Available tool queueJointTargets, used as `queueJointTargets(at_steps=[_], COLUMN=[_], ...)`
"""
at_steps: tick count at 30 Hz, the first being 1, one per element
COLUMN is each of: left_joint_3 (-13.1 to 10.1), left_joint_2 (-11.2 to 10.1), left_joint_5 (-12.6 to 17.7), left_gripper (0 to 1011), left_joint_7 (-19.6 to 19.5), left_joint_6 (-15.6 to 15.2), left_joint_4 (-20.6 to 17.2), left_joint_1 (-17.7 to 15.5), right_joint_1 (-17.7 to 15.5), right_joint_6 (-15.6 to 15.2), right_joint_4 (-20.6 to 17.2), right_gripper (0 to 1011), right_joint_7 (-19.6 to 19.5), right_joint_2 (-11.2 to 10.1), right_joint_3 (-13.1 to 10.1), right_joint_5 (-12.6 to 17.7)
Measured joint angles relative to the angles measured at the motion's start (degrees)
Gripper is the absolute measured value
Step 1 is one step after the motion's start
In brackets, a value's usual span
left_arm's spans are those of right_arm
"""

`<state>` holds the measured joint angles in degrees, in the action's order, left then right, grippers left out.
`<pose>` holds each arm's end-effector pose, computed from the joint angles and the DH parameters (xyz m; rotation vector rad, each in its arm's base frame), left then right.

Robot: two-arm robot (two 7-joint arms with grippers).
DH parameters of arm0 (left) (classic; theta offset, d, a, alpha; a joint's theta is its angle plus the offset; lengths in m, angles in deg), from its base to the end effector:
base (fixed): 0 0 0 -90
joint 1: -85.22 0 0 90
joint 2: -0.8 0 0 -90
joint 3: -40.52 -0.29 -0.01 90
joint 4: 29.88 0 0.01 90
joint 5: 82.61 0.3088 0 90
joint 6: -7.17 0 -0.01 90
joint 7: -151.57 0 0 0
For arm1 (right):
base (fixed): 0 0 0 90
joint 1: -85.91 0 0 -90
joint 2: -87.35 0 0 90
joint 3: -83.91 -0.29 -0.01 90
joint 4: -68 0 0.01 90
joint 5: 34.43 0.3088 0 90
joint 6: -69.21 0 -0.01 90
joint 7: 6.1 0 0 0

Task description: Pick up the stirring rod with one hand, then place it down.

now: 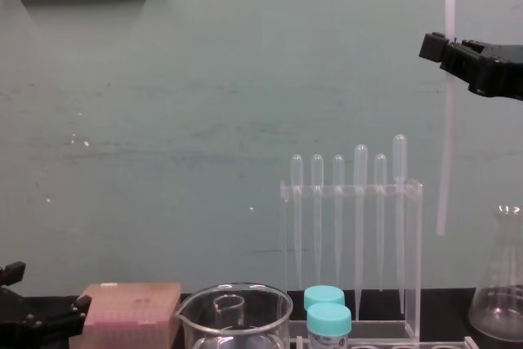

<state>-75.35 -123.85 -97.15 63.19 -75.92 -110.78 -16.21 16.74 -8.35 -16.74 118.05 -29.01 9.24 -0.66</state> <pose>0.3581 0.0827 -0.3023 0.3046 -0.2852 1.2478 0.4123 -0.0691 -0.1974 0.2680 -0.2812 -0.7684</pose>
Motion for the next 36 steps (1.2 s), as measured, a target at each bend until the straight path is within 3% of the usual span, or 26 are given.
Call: queueJointTargets(at_steps=[8, 16, 36], left_joint_3=[0.0, 0.0, 0.0], left_joint_2=[0.0, 0.0, 0.0], left_joint_5=[0.0, 0.0, 0.0], left_gripper=[1000, 1000, 1000], left_joint_7=[0.0, 0.0, 0.0], left_joint_6=[0.0, 0.0, 0.0], left_joint_4=[0.0, 0.0, 0.0], left_joint_1=[0.0, 0.0, 0.0], right_joint_1=[0.14, -0.2, 1.73], right_joint_6=[-0.54, -1.41, 0.51], right_joint_4=[0.7, 3.69, 11.96], right_gripper=[69, 69, 69], right_joint_7=[1.51, 6.85, 8.55], right_joint_2=[-0.12, -0.58, 1.85], right_joint_3=[0.57, 2.9, 5.86], right_joint_5=[1.03, 4.81, 5.22])
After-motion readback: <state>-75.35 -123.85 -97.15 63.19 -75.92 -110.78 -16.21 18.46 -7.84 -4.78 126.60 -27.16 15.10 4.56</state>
